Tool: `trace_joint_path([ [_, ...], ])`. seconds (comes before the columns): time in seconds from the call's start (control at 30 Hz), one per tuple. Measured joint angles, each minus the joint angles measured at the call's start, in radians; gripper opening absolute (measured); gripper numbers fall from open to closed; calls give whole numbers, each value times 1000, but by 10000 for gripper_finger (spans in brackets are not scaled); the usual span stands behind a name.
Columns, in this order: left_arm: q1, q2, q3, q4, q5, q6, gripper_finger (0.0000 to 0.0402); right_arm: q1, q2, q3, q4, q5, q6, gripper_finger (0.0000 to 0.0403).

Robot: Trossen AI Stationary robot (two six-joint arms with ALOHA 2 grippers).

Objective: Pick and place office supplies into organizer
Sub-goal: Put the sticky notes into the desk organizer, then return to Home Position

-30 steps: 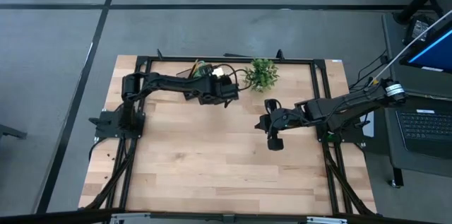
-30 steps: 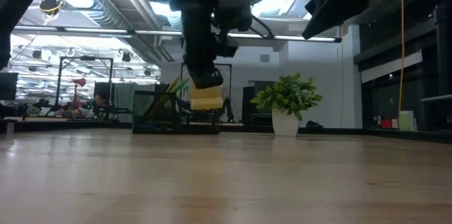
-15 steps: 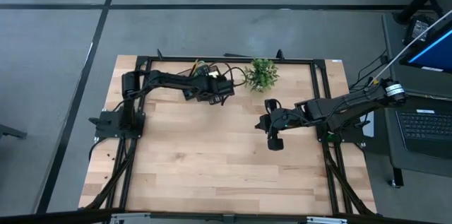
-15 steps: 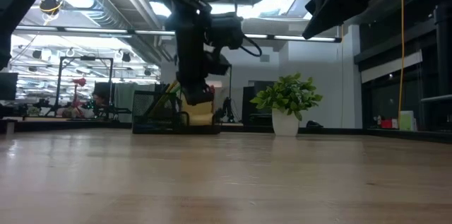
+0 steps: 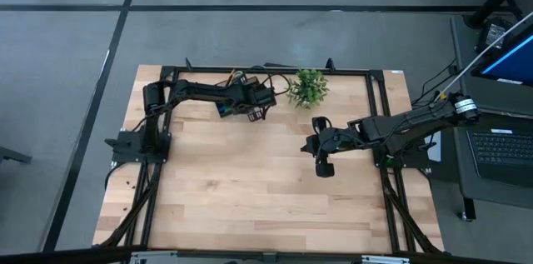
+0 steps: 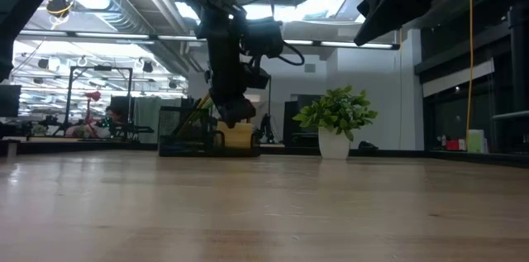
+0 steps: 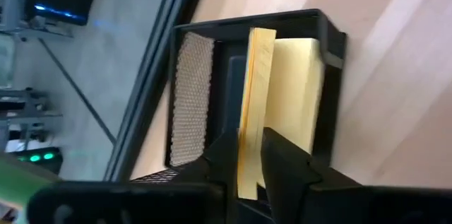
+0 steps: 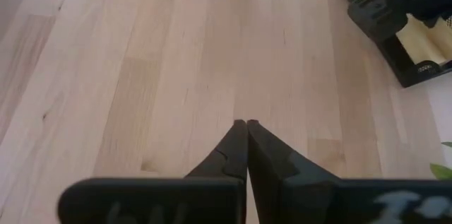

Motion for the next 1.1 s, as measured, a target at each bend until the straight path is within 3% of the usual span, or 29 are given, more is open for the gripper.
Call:
trace_joint_path([
  [0.37, -10, 0, 8, -32, 6, 34, 93, 0, 0, 0, 0, 0, 0, 12],
  [0.73, -43, -2, 10, -33, -114, 45, 109, 0, 0, 0, 0, 0, 2, 12],
  [1.1, -159, -181, 5, -30, -165, 73, 100, 1, -2, 0, 0, 0, -31, 12],
])
